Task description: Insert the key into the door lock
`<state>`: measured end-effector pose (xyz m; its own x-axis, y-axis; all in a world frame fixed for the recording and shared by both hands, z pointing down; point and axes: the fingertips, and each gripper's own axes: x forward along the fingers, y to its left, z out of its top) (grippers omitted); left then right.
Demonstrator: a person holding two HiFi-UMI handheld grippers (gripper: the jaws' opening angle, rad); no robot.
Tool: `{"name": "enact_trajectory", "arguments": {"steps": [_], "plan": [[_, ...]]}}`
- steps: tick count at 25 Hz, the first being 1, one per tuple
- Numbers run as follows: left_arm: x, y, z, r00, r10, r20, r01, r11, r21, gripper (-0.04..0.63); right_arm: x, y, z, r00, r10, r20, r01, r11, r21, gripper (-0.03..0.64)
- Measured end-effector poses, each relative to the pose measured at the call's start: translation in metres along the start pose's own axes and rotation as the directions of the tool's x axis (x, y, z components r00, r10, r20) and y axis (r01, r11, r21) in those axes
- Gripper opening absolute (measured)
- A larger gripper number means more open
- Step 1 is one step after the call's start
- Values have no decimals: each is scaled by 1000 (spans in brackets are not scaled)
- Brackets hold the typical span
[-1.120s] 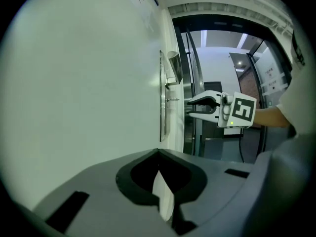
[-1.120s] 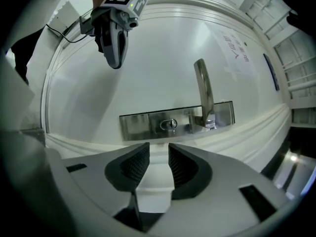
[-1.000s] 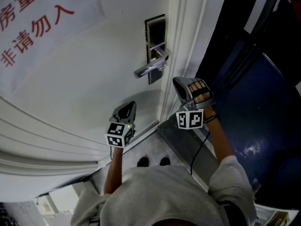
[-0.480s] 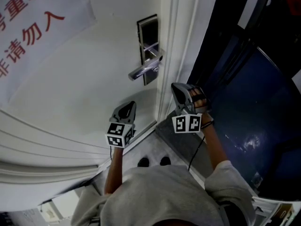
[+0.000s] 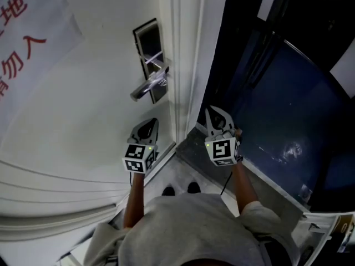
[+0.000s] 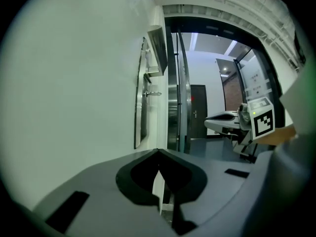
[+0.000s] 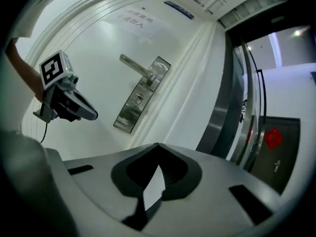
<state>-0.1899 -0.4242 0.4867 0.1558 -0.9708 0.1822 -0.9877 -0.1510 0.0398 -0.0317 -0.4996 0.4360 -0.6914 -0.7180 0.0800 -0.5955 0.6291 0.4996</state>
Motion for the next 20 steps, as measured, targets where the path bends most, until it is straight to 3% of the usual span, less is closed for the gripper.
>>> {"name": "enact_trajectory", "arguments": {"steps": [5, 12, 20], "plan": [[18, -17, 4, 998, -64, 0, 64, 998, 11, 17, -34, -29, -34, 991, -110, -81, 121, 981, 152, 23], [41, -36, 4, 992, -128, -4, 128, 992, 18, 17, -88, -62, -71, 948, -256, -188, 292, 935, 199, 23], [55, -54, 3, 985, -173, -12, 173, 984, 31, 17, -125, -69, -97, 917, -312, -249, 372, 895, 247, 23]]}}
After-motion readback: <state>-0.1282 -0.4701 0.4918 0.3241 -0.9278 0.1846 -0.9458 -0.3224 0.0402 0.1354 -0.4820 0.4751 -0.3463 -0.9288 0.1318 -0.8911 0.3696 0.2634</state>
